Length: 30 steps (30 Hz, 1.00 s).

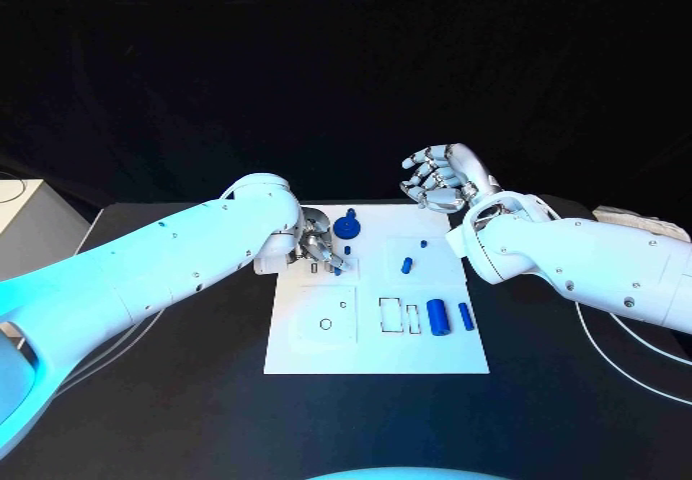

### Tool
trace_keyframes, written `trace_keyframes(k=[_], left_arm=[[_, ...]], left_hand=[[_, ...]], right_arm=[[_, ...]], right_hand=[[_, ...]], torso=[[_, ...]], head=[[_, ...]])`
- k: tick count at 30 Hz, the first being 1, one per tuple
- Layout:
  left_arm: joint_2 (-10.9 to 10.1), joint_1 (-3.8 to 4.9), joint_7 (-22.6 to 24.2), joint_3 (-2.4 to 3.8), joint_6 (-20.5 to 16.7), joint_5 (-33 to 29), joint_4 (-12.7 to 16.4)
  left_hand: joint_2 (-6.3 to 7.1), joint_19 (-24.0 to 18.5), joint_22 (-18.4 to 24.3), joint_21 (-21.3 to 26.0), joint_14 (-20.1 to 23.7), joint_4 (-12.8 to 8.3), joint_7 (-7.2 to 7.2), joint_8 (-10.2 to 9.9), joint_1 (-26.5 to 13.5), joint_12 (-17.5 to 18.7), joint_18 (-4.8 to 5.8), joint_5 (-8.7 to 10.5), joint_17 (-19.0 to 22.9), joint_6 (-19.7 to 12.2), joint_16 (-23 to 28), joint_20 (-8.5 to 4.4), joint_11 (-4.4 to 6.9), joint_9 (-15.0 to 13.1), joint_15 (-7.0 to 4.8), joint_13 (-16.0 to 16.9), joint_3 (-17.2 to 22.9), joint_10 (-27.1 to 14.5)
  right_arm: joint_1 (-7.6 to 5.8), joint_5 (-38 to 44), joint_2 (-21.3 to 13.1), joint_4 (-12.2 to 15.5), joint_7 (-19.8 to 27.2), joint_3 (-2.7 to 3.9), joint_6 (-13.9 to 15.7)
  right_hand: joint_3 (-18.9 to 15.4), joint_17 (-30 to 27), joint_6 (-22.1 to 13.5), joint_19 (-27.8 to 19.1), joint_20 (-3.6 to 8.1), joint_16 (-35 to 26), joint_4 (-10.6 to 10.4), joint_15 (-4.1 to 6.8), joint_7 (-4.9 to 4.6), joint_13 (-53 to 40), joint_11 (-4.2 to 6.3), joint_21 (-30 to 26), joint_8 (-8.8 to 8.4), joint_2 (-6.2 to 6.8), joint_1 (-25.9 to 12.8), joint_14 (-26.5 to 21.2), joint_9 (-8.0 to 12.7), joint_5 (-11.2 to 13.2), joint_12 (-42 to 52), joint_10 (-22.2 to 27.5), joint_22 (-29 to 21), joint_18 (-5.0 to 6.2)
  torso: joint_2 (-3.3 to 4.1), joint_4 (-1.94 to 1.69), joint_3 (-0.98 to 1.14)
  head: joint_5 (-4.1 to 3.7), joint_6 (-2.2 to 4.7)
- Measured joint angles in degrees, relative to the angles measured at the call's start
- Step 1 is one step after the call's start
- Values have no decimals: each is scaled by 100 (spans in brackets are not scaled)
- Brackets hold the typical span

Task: Assemble the parts on the task board

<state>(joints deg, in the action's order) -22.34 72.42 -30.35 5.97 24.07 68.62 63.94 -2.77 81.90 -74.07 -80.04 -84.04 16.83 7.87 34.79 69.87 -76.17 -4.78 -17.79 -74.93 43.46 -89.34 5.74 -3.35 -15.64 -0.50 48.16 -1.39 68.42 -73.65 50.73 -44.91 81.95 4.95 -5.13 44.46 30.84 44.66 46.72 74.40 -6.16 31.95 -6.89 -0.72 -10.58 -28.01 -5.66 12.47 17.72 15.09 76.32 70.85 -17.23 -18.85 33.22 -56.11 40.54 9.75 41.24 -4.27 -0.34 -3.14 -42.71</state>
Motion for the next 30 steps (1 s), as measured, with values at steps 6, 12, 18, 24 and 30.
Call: trace_keyframes(k=[6,12,18,24,30], left_arm=[[-1,0,-1,-2,-24,-4,-1],[4,0,-1,-2,-58,-20,-1],[17,0,0,-3,-66,-43,-10],[33,-1,0,-7,-64,-73,-33],[48,-1,2,-8,-68,-100,-32]], left_hand=[[-29,-23,11,0,0,-13,-37,0,29,29,-1,0,0,138,0,-23,7,-36,0,21,113,-4],[-6,-32,17,0,0,-15,-59,0,52,29,-1,0,0,161,0,-32,7,-47,0,48,159,-4],[29,-32,29,0,0,-16,-62,0,87,29,-1,0,1,206,0,-32,27,-70,0,48,222,-25],[62,-53,29,0,12,-15,-93,0,120,51,-1,0,1,237,0,-52,27,-99,-11,48,286,-25],[102,-54,35,0,-1,-14,-121,17,207,51,-1,0,1,305,0,-54,71,-162,-43,77,495,-22]], right_arm=[[0,0,0,0,-15,0,-6],[0,0,5,-1,-30,0,-10],[0,0,8,1,-37,0,-13],[0,1,12,4,-44,0,-17],[0,3,17,3,-53,0,-23]], right_hand=[[0,6,0,0,0,0,0,0,0,8,0,0,0,0,0,0,0,-25,0,0,-6,0],[0,9,-1,0,0,-12,0,0,1,18,0,0,0,0,0,0,2,-45,-12,0,-16,0],[0,13,-1,0,0,-32,0,0,1,26,-1,0,0,0,0,0,6,-58,-22,0,-22,0],[0,18,-1,-1,0,-32,0,0,2,31,-1,0,0,-23,23,0,5,-58,-22,-1,-28,0],[0,18,-1,-1,0,-32,0,0,3,31,-1,0,0,-23,23,0,5,-58,-22,-1,-28,0]], torso=[[1,0,0],[-1,-5,-1],[-4,-8,-1],[-4,-5,0],[-4,-3,1]], head=[[-14,-17],[-19,-26],[-12,-27],[-8,-37],[-5,-43]])
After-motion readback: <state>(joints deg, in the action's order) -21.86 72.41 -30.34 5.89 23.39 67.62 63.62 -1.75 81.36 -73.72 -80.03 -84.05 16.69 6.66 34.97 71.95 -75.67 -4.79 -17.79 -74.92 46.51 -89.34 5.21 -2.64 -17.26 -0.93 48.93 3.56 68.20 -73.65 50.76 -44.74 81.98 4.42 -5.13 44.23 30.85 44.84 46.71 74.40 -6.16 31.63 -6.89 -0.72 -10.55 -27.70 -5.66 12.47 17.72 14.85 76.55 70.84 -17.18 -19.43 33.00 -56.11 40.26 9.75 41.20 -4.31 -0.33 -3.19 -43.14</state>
